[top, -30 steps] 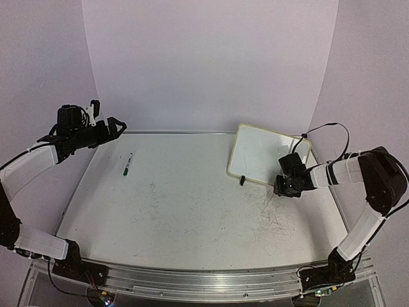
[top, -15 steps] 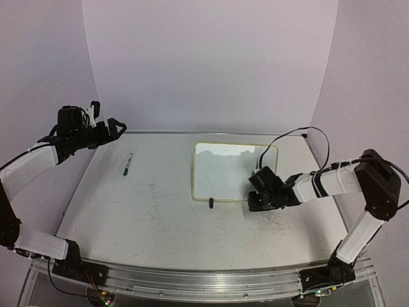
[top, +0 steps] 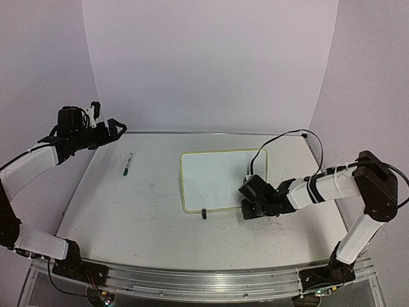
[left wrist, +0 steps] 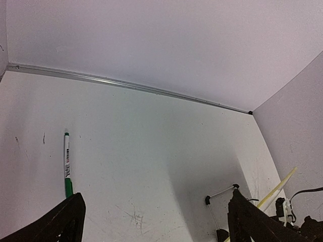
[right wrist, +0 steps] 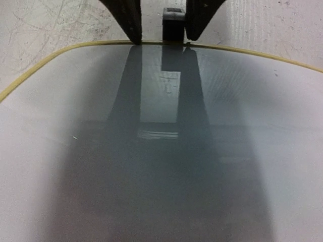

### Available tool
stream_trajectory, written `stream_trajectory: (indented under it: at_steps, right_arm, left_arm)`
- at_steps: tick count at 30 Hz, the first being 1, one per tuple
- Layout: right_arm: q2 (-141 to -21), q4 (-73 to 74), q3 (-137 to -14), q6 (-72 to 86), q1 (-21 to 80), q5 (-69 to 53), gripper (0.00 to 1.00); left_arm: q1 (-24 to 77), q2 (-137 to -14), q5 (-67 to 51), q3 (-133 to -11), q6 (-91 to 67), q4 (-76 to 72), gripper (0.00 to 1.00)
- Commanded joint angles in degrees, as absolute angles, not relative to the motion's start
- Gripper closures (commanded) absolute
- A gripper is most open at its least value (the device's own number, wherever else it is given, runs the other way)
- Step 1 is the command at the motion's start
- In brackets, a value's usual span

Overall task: Write a sentence on the whiteboard
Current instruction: Move the whiteboard to the center of the board.

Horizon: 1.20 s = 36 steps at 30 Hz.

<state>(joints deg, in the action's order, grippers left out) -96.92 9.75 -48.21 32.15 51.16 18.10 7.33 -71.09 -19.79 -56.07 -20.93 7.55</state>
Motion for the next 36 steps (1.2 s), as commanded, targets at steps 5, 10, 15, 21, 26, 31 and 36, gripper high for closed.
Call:
stream_trajectory:
  at_steps: [5,10,15,21,26,31,36]
  right_arm:
    - [-95.5,14.6,-48.9,35.1,51.1,23.7,0.55]
    - [-95.1,16.5,-48.6,38.7,51.1,26.7,0.58]
    - [-94.8,18.0,-48.5,40.2,50.6,29.6,0.64]
    - [-93.8,19.2,-47.1,40.6,48.9,31.0,0.64]
    - [-93.0,19.4,-46.5,40.7,48.6,31.4,0.61]
    - [-92.5,19.8,-46.2,41.0,47.8,31.0,0.58]
    - [-89.9,17.9,-46.5,37.2,49.1,28.5,0.52]
  left_arm:
    - [7.4,-70.4,-20.1,-56.0,-20.7,6.4,0.01]
    - [7.5,-70.5,-20.2,-56.0,-20.7,6.3,0.01]
    - [7.5,-70.5,-20.2,-55.9,-20.7,6.4,0.01]
    - [7.6,-70.5,-20.2,-55.9,-20.6,6.3,0.01]
    - [7.7,-70.8,-20.5,-55.9,-20.7,6.3,0.01]
    - [7.7,-71.0,-20.4,-55.8,-20.5,6.3,0.01]
    - [7.8,-71.6,-20.5,-55.8,-20.5,6.3,0.01]
